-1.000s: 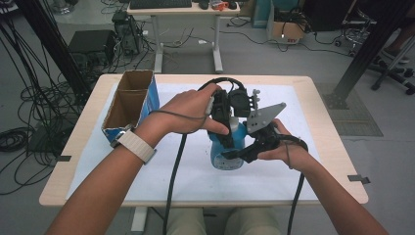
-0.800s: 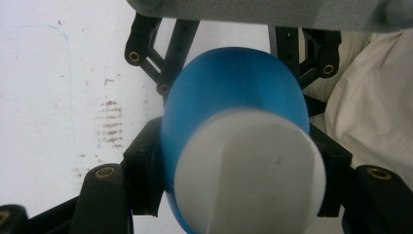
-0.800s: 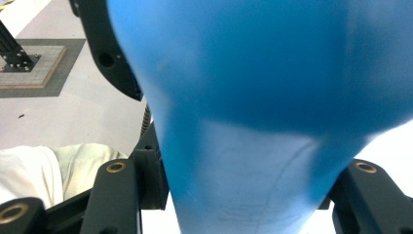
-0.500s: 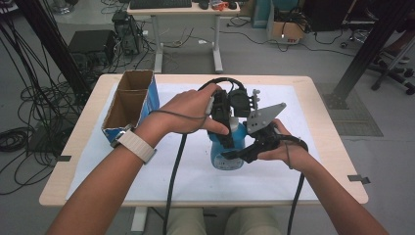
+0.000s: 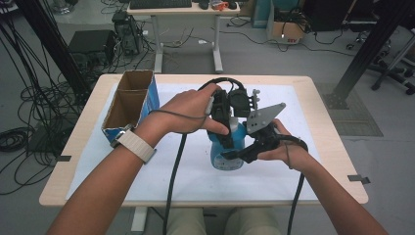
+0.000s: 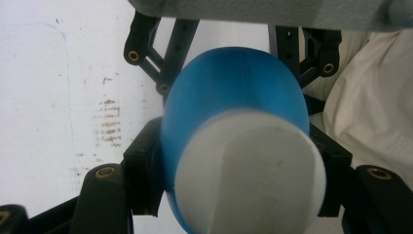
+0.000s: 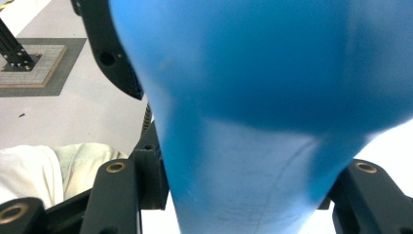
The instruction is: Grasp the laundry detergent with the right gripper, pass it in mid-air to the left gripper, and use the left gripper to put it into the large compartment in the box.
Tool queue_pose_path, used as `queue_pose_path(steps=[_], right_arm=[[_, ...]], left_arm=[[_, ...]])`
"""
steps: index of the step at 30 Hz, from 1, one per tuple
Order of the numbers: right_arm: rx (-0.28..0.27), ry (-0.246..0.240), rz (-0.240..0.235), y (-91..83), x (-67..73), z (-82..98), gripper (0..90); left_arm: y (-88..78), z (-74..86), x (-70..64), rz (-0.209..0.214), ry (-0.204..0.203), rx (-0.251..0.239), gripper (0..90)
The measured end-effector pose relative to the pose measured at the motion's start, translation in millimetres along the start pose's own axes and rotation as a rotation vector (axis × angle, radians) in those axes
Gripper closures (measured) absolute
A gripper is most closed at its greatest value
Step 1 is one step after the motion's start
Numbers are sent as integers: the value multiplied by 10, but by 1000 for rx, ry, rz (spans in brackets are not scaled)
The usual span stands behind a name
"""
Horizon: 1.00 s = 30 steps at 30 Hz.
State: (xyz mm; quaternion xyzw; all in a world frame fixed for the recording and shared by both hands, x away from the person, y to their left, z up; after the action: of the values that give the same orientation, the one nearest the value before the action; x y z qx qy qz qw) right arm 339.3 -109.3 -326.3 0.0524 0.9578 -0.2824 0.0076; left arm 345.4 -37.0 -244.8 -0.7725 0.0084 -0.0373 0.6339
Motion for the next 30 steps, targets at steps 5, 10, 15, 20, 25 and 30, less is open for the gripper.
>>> queue_pose_path(steps=[5, 10, 15, 20, 25, 30], right_arm=[[3, 2, 3, -4, 0, 0, 427], [-1, -2, 2, -4, 1, -5, 426], [-2, -2, -1, 0, 4, -9, 426], [-2, -3, -1, 0, 6, -11, 426], [-1, -4, -2, 1, 5, -10, 426], [-1, -5, -3, 0, 5, -10, 426]], left_arm=[[-3, 0, -14, -4, -17, -3, 376], [-6, 1, -15, -4, -17, -1, 376], [-9, 4, -16, -2, -18, 1, 376], [-8, 4, -17, -2, -18, 0, 376], [-10, 7, -18, 6, -21, 8, 376], [-9, 7, -23, 2, -27, 3, 376]])
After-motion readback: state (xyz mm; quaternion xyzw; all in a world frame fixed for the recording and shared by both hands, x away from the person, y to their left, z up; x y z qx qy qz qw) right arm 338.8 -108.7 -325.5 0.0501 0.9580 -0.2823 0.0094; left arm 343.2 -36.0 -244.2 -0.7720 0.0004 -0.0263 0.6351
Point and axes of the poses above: each handheld gripper's, and its own axes: y roughly forward along the jaws, z roughly out of its underside, x roughly to its left, the point moved 6 cm from there along y, roughly forward along the jaws
